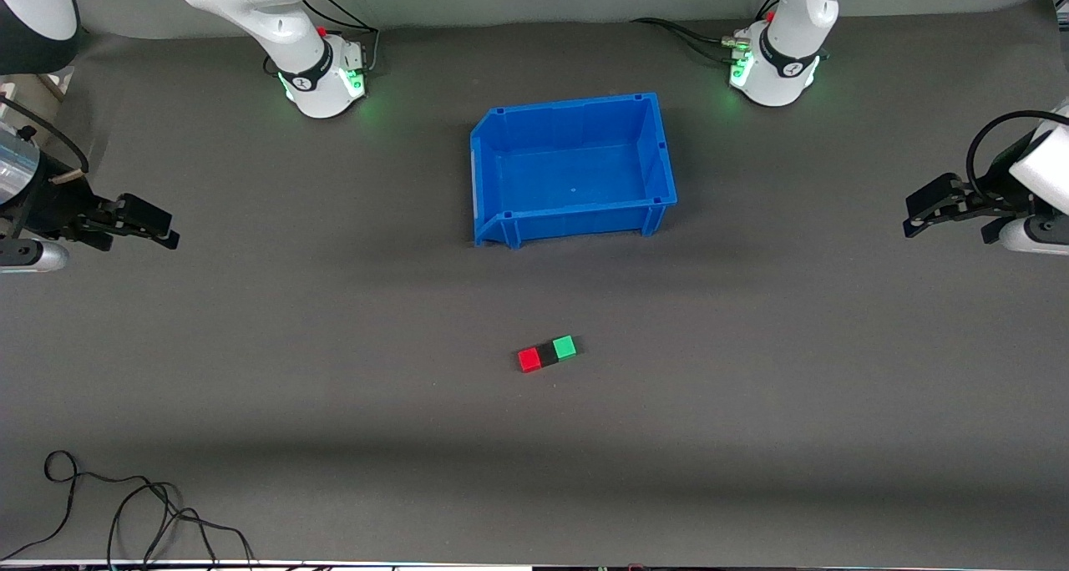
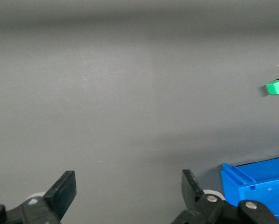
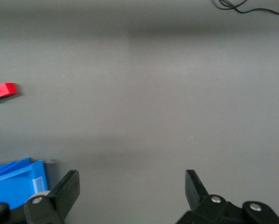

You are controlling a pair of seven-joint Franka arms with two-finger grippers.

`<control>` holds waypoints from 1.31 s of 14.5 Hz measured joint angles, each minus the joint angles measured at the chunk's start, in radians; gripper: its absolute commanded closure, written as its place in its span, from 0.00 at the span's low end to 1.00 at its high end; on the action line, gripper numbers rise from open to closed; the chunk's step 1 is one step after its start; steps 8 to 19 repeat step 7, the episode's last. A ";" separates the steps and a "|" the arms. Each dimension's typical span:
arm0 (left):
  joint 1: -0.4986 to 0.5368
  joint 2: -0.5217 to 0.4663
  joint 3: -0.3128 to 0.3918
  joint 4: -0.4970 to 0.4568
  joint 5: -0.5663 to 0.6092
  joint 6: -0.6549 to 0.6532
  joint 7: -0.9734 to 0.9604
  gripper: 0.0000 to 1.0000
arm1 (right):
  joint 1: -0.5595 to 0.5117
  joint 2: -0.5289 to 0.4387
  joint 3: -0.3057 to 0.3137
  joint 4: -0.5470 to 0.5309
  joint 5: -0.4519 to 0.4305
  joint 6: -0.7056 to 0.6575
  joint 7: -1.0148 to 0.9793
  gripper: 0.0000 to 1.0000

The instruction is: Attach green and red cubes to black cube

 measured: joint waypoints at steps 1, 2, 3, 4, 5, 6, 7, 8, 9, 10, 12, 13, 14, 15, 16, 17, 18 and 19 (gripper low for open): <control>-0.001 0.000 0.001 0.000 0.015 -0.003 0.000 0.00 | 0.000 0.000 0.000 0.000 0.000 0.000 0.000 0.00; -0.001 -0.001 0.001 0.000 0.022 -0.006 0.000 0.00 | 0.000 0.000 0.000 0.000 -0.005 0.000 0.000 0.00; -0.001 -0.001 0.002 0.000 0.025 -0.010 0.001 0.00 | 0.000 0.000 0.000 -0.001 -0.015 0.000 0.000 0.00; -0.001 -0.002 0.002 0.000 0.027 -0.015 0.002 0.00 | -0.001 0.001 0.000 -0.002 -0.023 0.000 0.000 0.00; -0.002 -0.003 0.002 0.000 0.028 -0.020 0.002 0.00 | -0.001 0.001 0.000 -0.003 -0.028 -0.001 -0.001 0.00; -0.003 -0.004 0.002 0.000 0.028 -0.024 0.003 0.00 | 0.000 0.002 0.000 -0.003 -0.034 -0.006 -0.001 0.00; -0.003 -0.005 0.002 0.000 0.030 -0.027 0.003 0.00 | -0.001 0.002 0.000 -0.003 -0.044 -0.016 -0.001 0.00; -0.003 -0.005 0.002 0.000 0.030 -0.027 0.003 0.00 | -0.001 0.002 0.000 -0.003 -0.044 -0.016 -0.001 0.00; -0.003 -0.005 0.002 0.000 0.030 -0.027 0.003 0.00 | -0.001 0.002 0.000 -0.003 -0.044 -0.016 -0.001 0.00; -0.003 -0.005 0.002 0.000 0.030 -0.027 0.003 0.00 | -0.001 0.002 0.000 -0.003 -0.044 -0.016 -0.001 0.00; -0.003 -0.005 0.002 0.000 0.030 -0.027 0.003 0.00 | -0.001 0.002 0.000 -0.003 -0.044 -0.016 -0.001 0.00; -0.003 -0.005 0.002 0.000 0.030 -0.027 0.003 0.00 | -0.001 0.002 0.000 -0.003 -0.044 -0.016 -0.001 0.00; -0.003 -0.005 0.002 0.000 0.030 -0.027 0.003 0.00 | -0.001 0.002 0.000 -0.003 -0.044 -0.016 -0.001 0.00; -0.003 -0.005 0.002 0.000 0.030 -0.027 0.003 0.00 | -0.001 0.002 0.000 -0.003 -0.044 -0.016 -0.001 0.00; -0.003 -0.005 0.002 0.000 0.030 -0.027 0.003 0.00 | -0.001 0.002 0.000 -0.003 -0.044 -0.016 -0.001 0.00; -0.003 -0.005 0.002 0.000 0.030 -0.027 0.003 0.00 | -0.001 0.002 0.000 -0.003 -0.044 -0.016 -0.001 0.00; -0.003 -0.005 0.002 0.000 0.030 -0.027 0.003 0.00 | -0.001 0.002 0.000 -0.003 -0.044 -0.016 -0.001 0.00; -0.003 -0.005 0.002 0.000 0.030 -0.027 0.003 0.00 | -0.001 0.002 0.000 -0.003 -0.044 -0.016 -0.001 0.00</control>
